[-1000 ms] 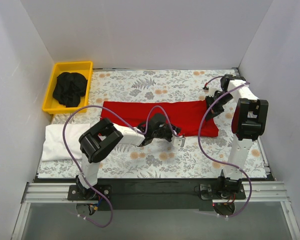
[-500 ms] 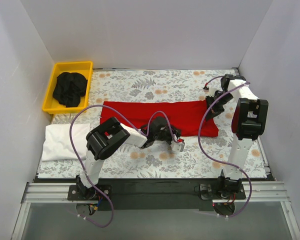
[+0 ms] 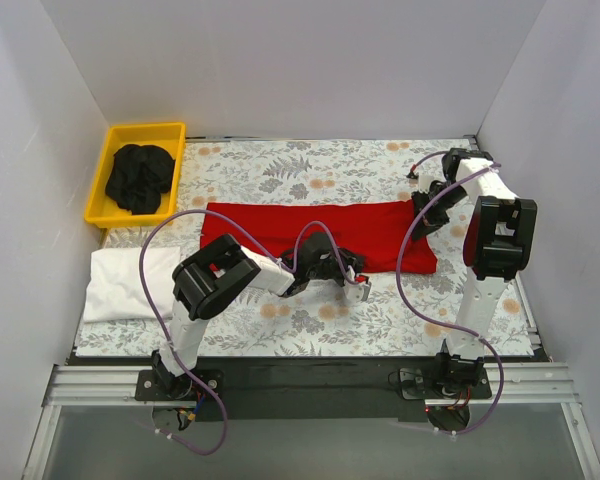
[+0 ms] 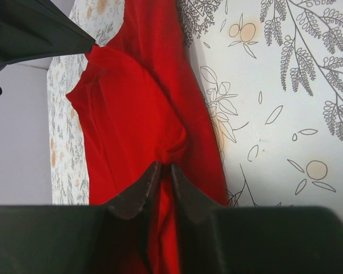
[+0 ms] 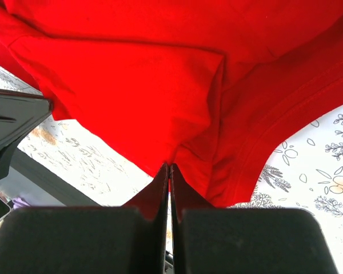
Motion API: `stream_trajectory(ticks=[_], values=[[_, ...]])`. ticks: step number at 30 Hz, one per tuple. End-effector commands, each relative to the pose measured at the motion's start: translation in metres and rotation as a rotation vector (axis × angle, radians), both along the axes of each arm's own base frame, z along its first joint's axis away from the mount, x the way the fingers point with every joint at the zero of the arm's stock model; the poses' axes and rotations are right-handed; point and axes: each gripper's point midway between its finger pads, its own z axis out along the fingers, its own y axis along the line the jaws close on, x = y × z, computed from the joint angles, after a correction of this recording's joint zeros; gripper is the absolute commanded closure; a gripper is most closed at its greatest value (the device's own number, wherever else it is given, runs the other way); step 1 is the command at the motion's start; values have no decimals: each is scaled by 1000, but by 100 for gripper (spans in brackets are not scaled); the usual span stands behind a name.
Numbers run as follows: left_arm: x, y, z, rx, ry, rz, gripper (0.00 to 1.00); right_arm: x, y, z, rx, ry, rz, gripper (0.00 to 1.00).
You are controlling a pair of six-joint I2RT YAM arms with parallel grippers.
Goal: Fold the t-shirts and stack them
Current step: Fold the tshirt
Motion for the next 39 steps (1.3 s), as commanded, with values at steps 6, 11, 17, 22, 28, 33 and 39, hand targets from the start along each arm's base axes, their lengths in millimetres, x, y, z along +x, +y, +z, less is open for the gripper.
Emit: stream_trajectory(ticks=[6, 11, 17, 22, 28, 33, 39], values=[[-3, -7, 13, -27, -8, -20, 100, 14, 9, 17, 70, -38, -3, 99], [4, -7, 29, -71, 13, 9, 100, 19, 10, 17, 82, -43, -2, 99], [34, 0, 47, -117, 56, 91, 100, 27, 15, 18, 119, -51, -5, 99], [52, 9, 50, -126, 52, 121, 100, 35, 19, 19, 142, -63, -8, 99], [66, 14, 55, -146, 26, 146, 100, 47, 20, 24, 167, -86, -23, 99], [87, 20, 60, -162, -28, 185, 100, 55, 21, 25, 192, -93, -39, 99], [100, 24, 61, -159, -60, 194, 100, 59, 23, 23, 217, -90, -47, 99]])
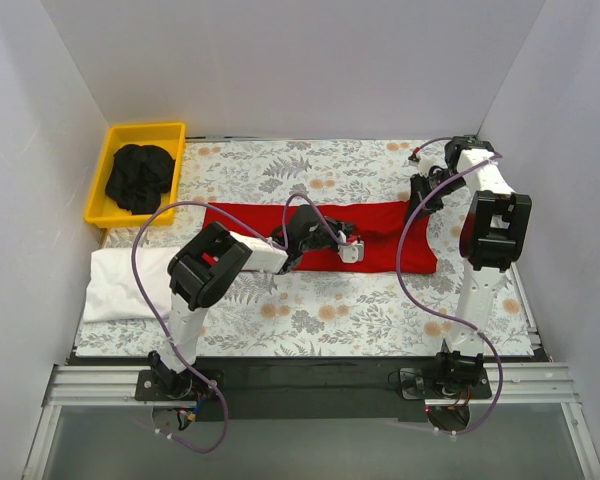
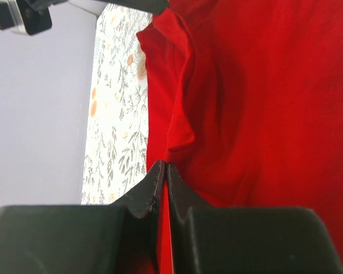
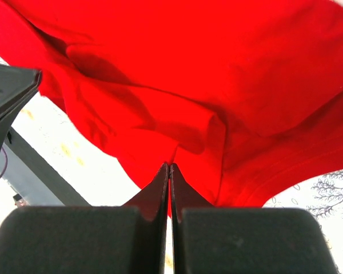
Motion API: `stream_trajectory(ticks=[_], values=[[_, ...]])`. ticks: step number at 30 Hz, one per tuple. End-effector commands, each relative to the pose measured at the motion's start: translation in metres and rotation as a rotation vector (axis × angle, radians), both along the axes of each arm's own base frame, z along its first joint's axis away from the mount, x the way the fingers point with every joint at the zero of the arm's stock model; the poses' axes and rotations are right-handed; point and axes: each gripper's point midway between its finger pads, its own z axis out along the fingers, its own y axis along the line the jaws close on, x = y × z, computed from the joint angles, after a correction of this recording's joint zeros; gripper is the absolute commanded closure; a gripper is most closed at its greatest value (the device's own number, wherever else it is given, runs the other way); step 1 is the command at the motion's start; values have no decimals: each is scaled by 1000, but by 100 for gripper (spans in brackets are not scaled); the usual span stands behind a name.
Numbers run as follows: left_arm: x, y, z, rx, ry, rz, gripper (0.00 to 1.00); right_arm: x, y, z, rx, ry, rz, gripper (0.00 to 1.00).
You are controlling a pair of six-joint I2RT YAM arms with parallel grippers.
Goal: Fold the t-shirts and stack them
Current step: Fold the tshirt
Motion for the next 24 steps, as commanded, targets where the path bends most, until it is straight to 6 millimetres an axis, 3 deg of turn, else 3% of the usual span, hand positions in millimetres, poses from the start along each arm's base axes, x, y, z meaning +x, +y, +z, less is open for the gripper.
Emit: stream_trajectory(ticks=[1, 6, 11, 14, 24], values=[[14, -1, 20, -28, -71, 10, 100, 12, 5, 11, 54, -29, -17, 99], [19, 2, 15, -24, -67, 17, 100, 15, 8, 13, 76, -31, -34, 99], [10, 6, 9, -15, -53, -4, 100, 12, 10, 15, 85, -28, -32, 99], [4, 9, 5, -2, -50, -21, 100, 4, 8, 17, 73, -29, -25, 99], [5, 23, -10, 43, -44, -25, 100, -26, 2, -6, 52, 41, -15, 99]])
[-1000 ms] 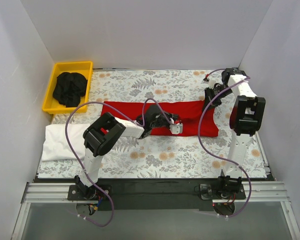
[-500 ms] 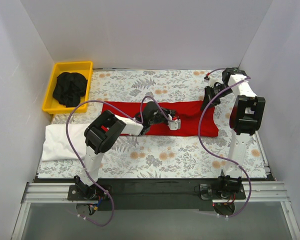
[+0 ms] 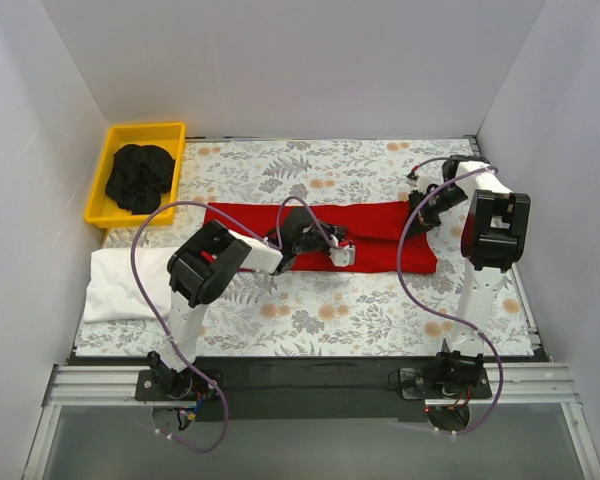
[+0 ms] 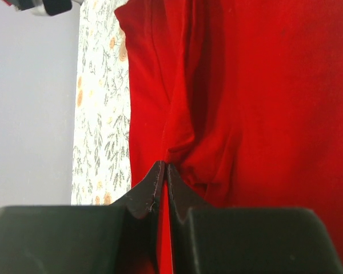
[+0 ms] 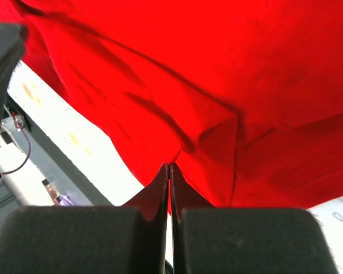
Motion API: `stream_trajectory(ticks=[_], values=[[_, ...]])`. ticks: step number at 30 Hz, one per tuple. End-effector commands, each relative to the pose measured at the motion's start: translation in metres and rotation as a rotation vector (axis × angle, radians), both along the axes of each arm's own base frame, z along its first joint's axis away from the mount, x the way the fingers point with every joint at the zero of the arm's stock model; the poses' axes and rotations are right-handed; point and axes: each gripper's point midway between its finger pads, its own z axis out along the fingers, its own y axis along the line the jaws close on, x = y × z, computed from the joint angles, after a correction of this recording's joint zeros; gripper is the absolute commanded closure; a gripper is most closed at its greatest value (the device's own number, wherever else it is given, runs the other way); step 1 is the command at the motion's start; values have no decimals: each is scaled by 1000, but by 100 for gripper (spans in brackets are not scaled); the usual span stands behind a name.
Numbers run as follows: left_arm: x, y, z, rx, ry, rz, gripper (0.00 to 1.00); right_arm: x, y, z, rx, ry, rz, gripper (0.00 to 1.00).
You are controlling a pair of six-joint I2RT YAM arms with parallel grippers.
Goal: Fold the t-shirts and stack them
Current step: Fold the tshirt
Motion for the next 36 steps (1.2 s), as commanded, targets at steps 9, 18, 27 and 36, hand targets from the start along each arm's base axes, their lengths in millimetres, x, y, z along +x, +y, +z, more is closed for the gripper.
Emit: stream_trajectory(ticks=[9, 18, 27, 36], values=[[-17, 4, 25, -24, 118, -38, 66, 5, -8, 23, -52, -95, 3, 79], [-22, 55, 88, -76, 474, 169, 64, 3, -23, 61, -196, -255, 50, 78], [-14, 134, 73, -25, 1045, 621, 71, -9, 10, 38, -387, -293, 185, 84], [-24, 193, 59, -26, 1194, 813, 73, 8, 21, -8, -524, -271, 281, 91]])
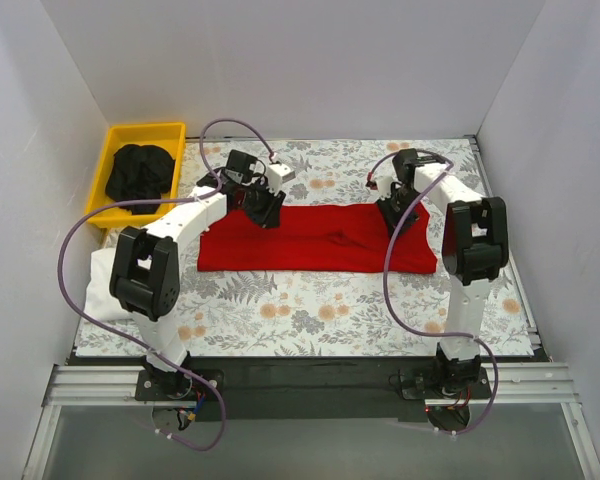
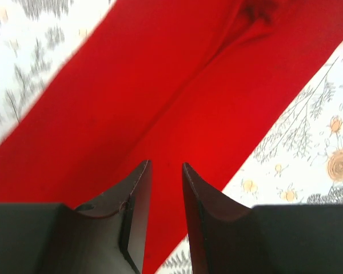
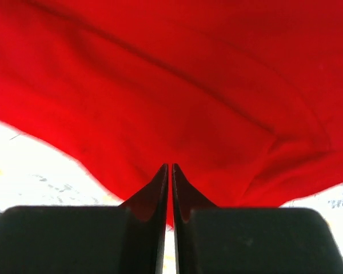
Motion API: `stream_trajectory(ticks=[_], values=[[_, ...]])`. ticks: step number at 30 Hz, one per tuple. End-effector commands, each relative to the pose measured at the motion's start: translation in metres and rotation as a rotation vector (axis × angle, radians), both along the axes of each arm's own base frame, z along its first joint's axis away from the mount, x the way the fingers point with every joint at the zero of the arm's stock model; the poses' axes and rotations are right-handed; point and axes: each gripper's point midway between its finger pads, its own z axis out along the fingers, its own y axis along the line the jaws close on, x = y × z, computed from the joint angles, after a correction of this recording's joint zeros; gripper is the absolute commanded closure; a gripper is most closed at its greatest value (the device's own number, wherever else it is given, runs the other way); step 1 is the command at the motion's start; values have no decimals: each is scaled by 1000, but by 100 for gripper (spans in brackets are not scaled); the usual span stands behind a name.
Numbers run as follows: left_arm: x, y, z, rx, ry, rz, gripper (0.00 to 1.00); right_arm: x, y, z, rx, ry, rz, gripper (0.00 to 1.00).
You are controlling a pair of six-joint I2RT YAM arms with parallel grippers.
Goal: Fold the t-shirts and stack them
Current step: Fold the tshirt
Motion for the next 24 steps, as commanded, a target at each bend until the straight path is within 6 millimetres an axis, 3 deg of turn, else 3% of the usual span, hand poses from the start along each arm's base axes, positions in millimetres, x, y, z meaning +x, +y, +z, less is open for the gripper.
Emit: stream_trajectory(ticks=[1, 6, 9, 10, 11, 12, 13, 14, 16, 17, 18, 20, 21, 22, 24], values=[[-20, 22, 6, 19, 73, 70, 73, 21, -10, -17, -97, -29, 2, 91], [-21, 37, 7, 10, 94, 100, 74, 43, -9, -38, -134, -29, 22, 92], [-24, 44, 6, 3, 112, 108, 74, 71, -12, -50, -185, -59, 30, 92], [-26, 45, 4, 7, 114, 106, 74, 76, -12, -67, -202, -44, 41, 92], [-26, 47, 3, 17, 105, 95, 74, 108, -6, -53, -201, -130, 34, 92], [-28, 49, -2, 26, 108, 92, 74, 126, -4, -50, -236, -179, 35, 92], [-27, 50, -5, 36, 101, 92, 74, 139, 0, -70, -256, -183, 42, 91], [-25, 50, -7, 41, 89, 88, 74, 185, 13, -37, -247, -354, 42, 89], [-18, 53, -14, 68, 85, 94, 74, 215, 23, -26, -353, -504, 56, 87], [-15, 54, -16, 79, 80, 96, 74, 243, 29, -8, -364, -642, 34, 87], [-13, 55, -17, 91, 73, 89, 74, 247, 27, -4, -384, -677, 19, 86], [-6, 57, -24, 130, 64, 95, 74, 266, 30, 53, -352, -841, -38, 83], [-4, 58, -27, 145, 58, 90, 74, 262, 28, 54, -355, -847, -33, 81], [-3, 58, -35, 162, 71, 86, 74, 262, 28, 92, -334, -915, -54, 80], [-3, 56, -42, 183, 67, 68, 75, 259, 31, 115, -301, -960, -56, 77]])
